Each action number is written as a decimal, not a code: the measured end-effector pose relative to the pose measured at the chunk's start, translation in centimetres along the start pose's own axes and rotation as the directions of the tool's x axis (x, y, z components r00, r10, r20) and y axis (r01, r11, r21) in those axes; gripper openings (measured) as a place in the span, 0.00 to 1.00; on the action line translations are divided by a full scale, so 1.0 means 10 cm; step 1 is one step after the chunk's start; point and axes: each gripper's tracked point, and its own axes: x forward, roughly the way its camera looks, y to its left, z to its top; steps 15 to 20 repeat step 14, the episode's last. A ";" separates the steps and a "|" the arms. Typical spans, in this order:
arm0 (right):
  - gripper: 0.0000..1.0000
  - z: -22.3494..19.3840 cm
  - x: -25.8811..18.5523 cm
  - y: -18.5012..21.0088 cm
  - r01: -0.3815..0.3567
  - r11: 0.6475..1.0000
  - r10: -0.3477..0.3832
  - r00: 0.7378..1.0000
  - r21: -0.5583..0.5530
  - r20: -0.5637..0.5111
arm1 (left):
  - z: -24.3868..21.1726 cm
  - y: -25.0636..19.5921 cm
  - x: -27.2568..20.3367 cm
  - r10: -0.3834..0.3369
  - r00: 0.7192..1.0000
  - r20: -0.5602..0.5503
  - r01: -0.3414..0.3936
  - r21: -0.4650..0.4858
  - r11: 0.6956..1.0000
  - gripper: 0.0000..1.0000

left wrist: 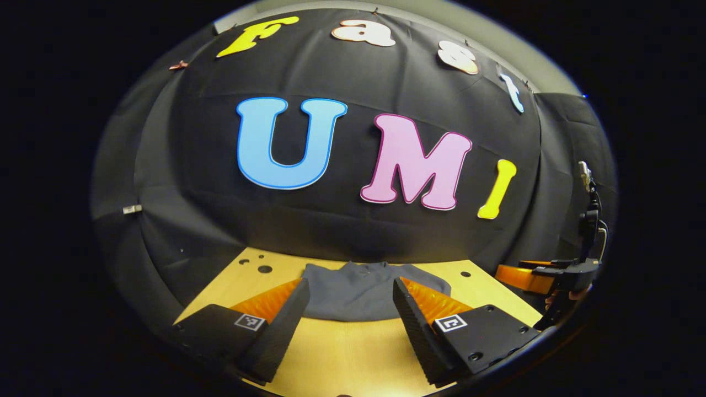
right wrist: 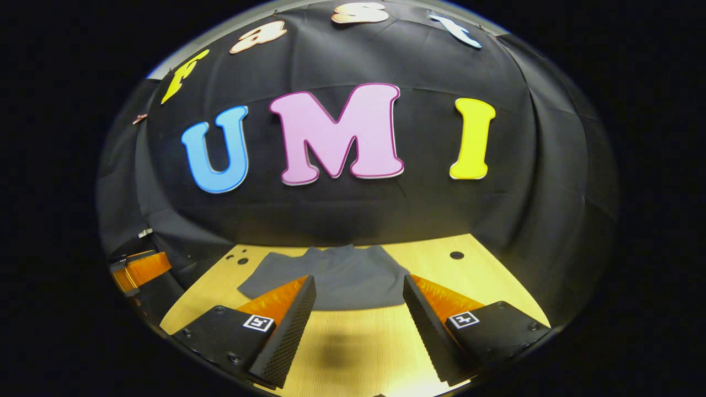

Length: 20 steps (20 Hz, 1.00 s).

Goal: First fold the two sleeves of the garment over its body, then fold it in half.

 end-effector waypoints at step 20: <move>0.98 -1.18 -0.99 0.02 0.023 1.000 -0.020 0.982 0.014 -0.188 | -0.98 -0.08 -0.92 0.015 0.993 -0.115 -0.013 0.012 1.000 0.96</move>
